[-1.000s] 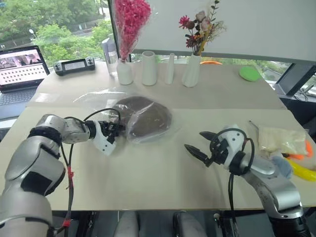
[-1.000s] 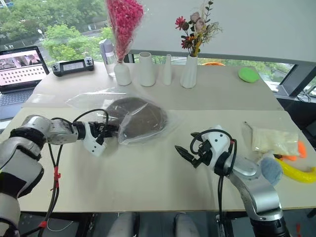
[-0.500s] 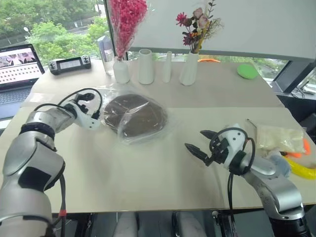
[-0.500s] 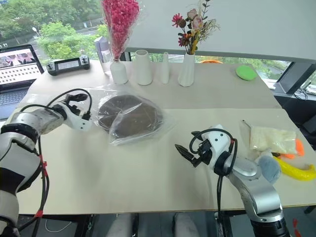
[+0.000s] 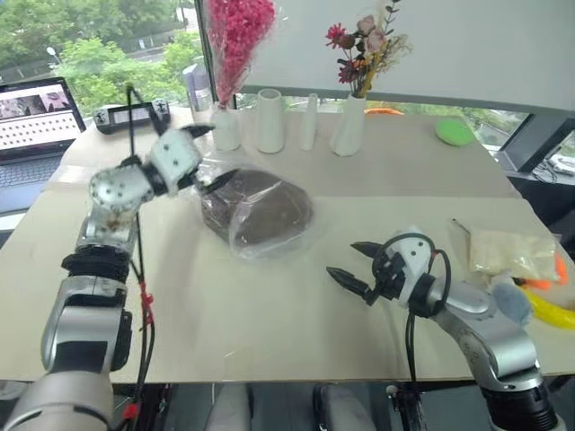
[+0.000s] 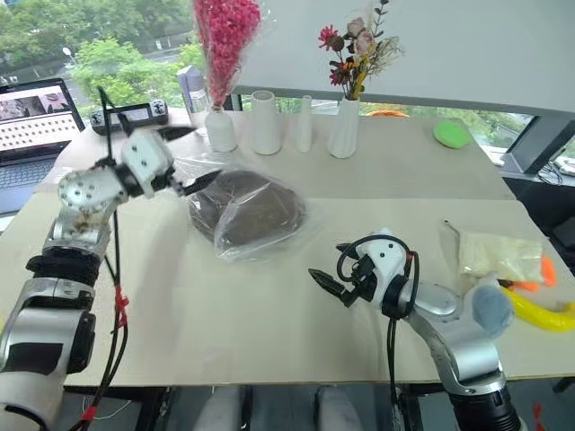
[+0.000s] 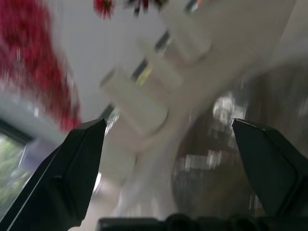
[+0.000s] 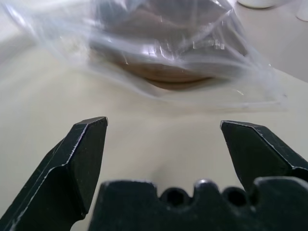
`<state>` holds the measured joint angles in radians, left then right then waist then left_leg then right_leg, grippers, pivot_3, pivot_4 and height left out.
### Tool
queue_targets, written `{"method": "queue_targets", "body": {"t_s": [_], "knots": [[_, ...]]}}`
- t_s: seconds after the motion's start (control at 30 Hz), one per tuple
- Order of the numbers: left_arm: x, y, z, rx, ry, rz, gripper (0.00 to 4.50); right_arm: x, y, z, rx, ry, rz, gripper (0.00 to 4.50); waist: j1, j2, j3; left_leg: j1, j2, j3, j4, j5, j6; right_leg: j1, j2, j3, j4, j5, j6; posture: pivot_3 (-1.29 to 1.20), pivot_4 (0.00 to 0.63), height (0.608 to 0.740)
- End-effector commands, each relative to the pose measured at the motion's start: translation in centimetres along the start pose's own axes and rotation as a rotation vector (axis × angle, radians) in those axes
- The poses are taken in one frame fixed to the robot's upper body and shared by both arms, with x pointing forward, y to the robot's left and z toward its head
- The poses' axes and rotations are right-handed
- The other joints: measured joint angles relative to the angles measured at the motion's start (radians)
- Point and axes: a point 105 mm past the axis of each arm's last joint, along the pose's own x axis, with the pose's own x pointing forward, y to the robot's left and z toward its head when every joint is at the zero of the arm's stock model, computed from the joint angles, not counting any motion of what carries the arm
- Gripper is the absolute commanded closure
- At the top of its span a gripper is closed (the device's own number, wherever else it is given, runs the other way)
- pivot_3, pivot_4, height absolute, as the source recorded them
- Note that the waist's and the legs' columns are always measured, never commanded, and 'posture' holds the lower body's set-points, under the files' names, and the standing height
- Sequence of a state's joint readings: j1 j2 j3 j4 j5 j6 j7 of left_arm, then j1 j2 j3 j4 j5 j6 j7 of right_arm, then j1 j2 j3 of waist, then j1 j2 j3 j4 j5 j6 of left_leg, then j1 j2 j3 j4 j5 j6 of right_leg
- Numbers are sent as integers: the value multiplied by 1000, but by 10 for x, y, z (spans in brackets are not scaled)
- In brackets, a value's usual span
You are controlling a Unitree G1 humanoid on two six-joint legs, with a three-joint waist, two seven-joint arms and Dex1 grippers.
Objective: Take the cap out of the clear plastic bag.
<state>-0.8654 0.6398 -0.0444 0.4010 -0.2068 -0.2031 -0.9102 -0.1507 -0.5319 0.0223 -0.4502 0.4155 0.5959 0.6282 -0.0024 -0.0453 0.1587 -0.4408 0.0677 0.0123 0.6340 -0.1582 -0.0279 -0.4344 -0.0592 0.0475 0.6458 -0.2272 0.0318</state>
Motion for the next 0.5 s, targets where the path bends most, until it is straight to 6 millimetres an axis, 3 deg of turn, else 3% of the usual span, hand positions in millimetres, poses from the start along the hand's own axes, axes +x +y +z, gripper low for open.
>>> {"method": "queue_targets", "body": {"t_s": [0.03, 0.17, 0.27, 0.37, 0.5], "knots": [[6, -53, 27, -141, -37, -229, 26, 1, 2, 6, -15, -23, 16, 0, -17, 2, 0, 2, 0, 0, 0, 0, 0, 2, 0, 0, 0, 0, 0, 0, 150, 740], [6, -88, 22, -207, 28, -352, 26, -3, -1, 3, -14, -14, -8, 0, -31, 2, 0, 17, 1, 0, -3, 0, 0, 13, 2, 1, 1, -6, 4, 0, 150, 740], [12, -113, 17, -89, 72, -431, 26, -6, -3, 0, -15, 4, -37, 0, -30, 2, 0, 18, 1, -3, -2, 0, 1, 13, 3, 1, 2, -8, -3, 0, 150, 740], [24, -126, 16, 35, 106, -443, 26, -10, -4, -2, -16, 5, -62, 0, -22, 2, 0, 18, 0, -2, -2, 0, 1, 14, 3, 2, 1, -8, -3, 0, 150, 740], [33, -126, 4, 171, 188, -399, 26, -14, -4, -2, -14, 1, -95, 0, -12, 2, 0, 15, -1, -2, -2, 0, 1, 12, 3, 3, 0, -7, 0, 0, 150, 740]]}}
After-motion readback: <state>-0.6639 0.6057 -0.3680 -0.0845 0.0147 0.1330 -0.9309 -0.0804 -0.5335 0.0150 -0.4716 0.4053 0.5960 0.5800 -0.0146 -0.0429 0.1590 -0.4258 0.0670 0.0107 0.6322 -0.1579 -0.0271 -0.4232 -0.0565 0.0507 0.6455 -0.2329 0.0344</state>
